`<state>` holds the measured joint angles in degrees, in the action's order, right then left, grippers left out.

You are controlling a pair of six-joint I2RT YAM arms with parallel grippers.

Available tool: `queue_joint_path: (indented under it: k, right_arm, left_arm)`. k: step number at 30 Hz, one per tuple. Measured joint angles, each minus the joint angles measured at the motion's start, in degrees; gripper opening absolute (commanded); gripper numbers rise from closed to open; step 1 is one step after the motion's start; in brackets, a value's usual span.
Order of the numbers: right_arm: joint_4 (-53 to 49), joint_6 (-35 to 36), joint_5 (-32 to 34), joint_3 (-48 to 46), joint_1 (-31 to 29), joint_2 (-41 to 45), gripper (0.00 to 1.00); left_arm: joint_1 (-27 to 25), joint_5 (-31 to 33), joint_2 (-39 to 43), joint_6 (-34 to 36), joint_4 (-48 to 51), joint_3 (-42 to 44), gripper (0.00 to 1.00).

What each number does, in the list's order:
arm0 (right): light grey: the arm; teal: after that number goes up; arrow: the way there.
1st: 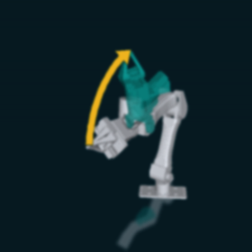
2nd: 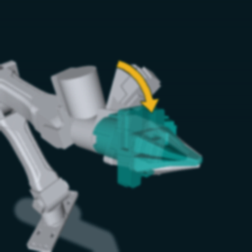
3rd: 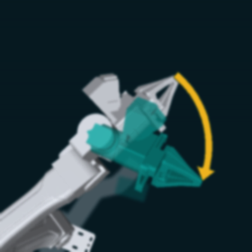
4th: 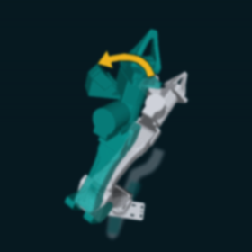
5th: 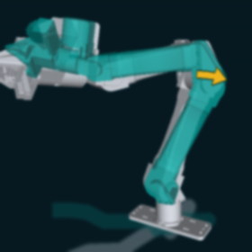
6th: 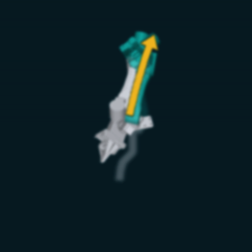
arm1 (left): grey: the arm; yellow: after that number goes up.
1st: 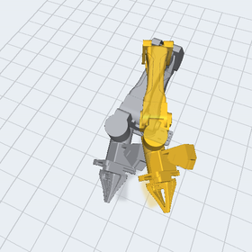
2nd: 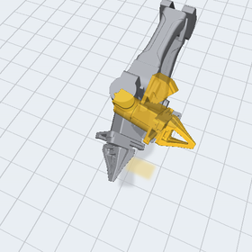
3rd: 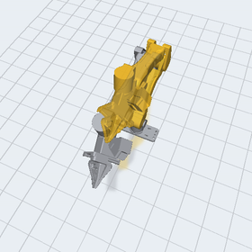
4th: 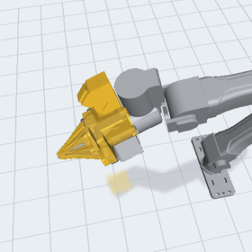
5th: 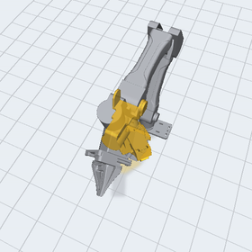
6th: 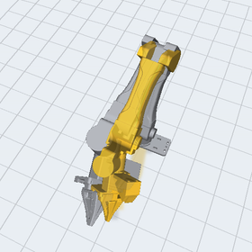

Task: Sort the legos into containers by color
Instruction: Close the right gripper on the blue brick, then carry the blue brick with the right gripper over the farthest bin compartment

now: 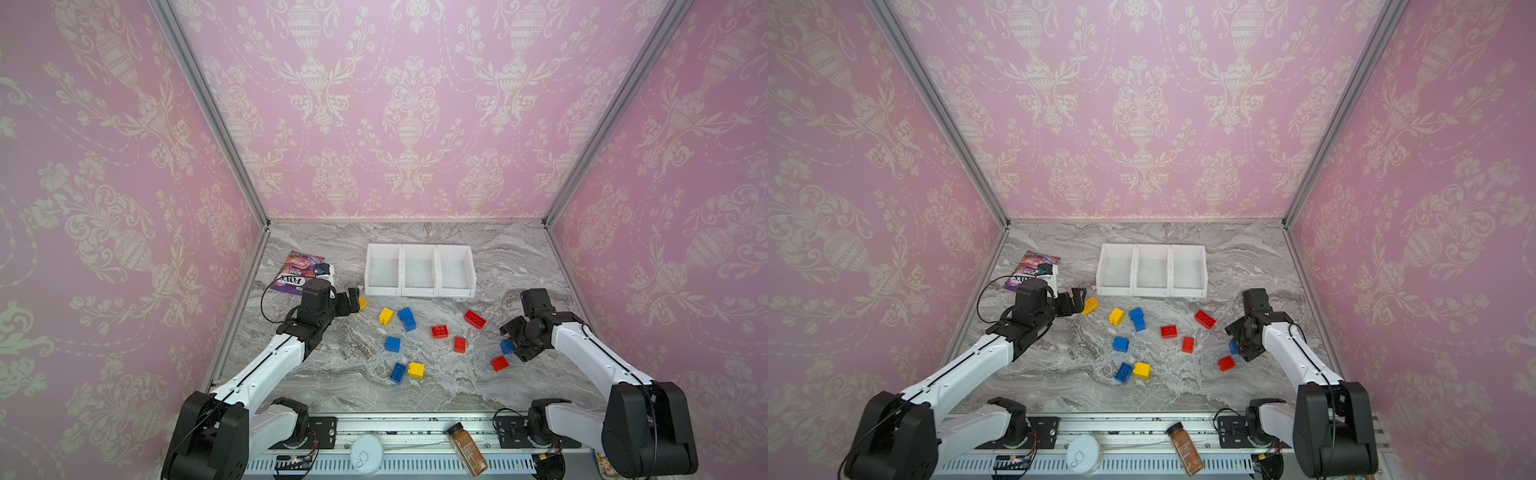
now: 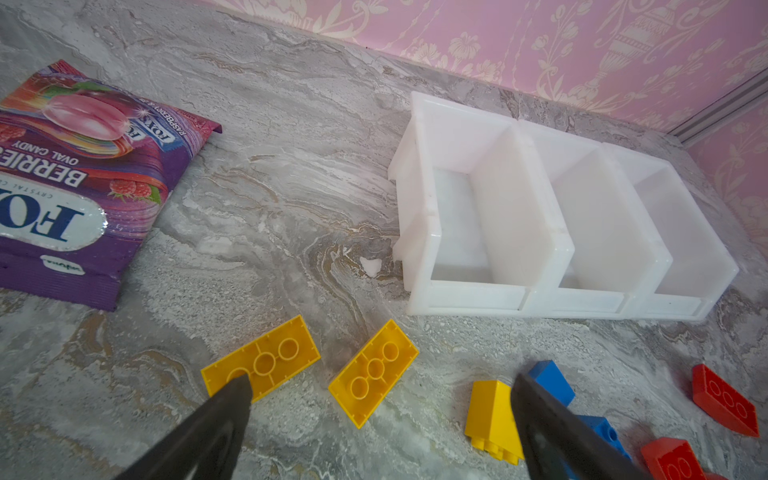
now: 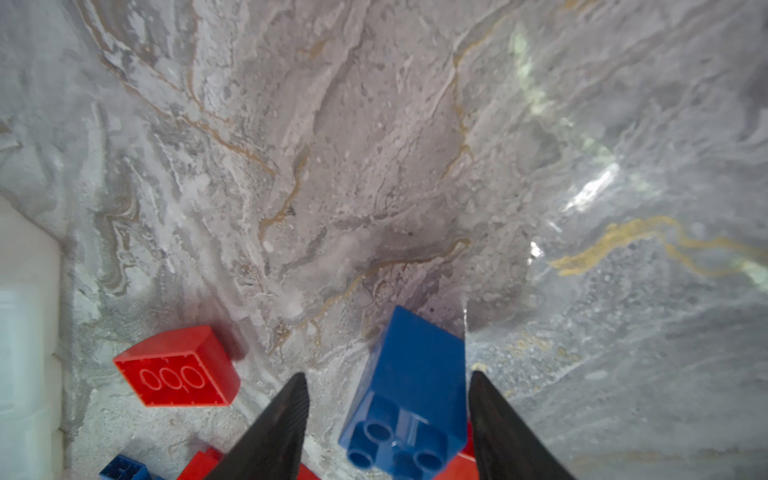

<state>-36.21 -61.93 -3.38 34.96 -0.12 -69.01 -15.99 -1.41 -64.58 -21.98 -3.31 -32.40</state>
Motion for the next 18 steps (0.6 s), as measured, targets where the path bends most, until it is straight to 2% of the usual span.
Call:
queue_joint_path:
  k: [3,9,18]
  right_arm:
    - [0.2,-0.39,-0.31,-0.55,0.15,-0.52,0.52]
    - [1.22,-1.03,-0.94,-0.68,0.44,-0.57,0.33]
    - [1.18,0.44,-0.66,-0.55,0.2,-0.22,0.25]
  left_arm:
    - [0.0,0.02,0.0,0.0,0.0,0.0,0.99]
    - [0.0,0.02,0.09,0.0,0.02,0.0,0.99]
    - [0.0,0.07,0.48,0.0,0.7,0.0,0.99]
